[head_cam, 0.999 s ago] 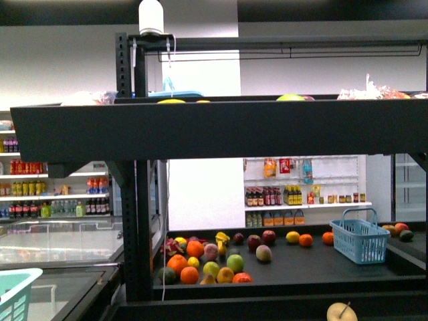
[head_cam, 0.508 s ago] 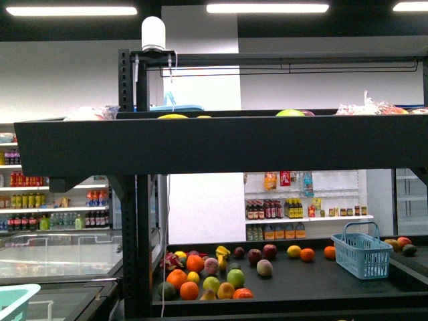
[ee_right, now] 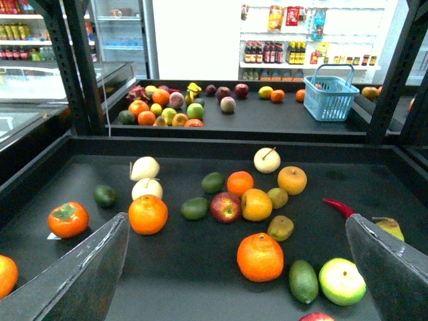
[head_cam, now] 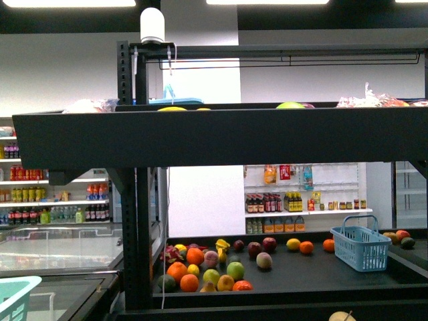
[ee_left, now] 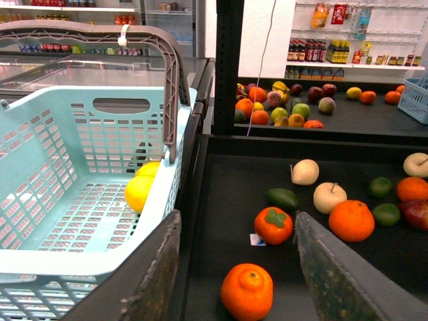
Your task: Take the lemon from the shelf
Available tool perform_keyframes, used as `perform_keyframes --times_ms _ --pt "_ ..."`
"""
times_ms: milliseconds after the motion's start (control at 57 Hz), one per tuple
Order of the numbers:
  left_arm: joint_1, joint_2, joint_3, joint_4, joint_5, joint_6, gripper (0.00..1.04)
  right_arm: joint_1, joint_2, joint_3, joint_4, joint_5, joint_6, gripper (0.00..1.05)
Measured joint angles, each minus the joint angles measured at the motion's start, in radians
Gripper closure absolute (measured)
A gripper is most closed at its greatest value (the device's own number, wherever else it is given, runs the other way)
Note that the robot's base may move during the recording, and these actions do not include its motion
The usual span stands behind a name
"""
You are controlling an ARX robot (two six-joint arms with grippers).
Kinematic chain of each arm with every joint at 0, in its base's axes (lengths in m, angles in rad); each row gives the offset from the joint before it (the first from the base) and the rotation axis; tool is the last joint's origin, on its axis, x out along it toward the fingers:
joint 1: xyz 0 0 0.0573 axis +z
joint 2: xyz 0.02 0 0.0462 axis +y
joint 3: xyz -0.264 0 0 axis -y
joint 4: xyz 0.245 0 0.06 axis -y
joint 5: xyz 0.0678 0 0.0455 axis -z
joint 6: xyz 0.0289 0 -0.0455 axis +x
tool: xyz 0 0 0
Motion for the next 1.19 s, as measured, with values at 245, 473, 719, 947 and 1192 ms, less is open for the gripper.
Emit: perform_keyframes --times_ms 245,473,719,947,1192 --pt "0.000 0.000 0.000 0.000 0.000 0.001 0.08 0.000 0.000 0.000 0.000 0.000 0.000 0.07" --pt "0.000 0.000 0.000 0.000 0.000 0.001 0.08 0.000 0.000 0.000 0.000 0.000 0.000 0.07" --pt "0.000 0.000 0.000 0.000 0.000 0.001 0.08 0.000 0.000 0.000 0.000 0.000 0.000 0.07" --pt "0.000 0.000 0.000 0.000 0.000 0.001 0.08 0.000 0.000 0.000 0.000 0.000 0.000 0.07" --pt "0.000 0.000 0.000 0.000 0.000 0.001 0.08 0.000 0.000 0.000 0.000 0.000 0.000 0.07"
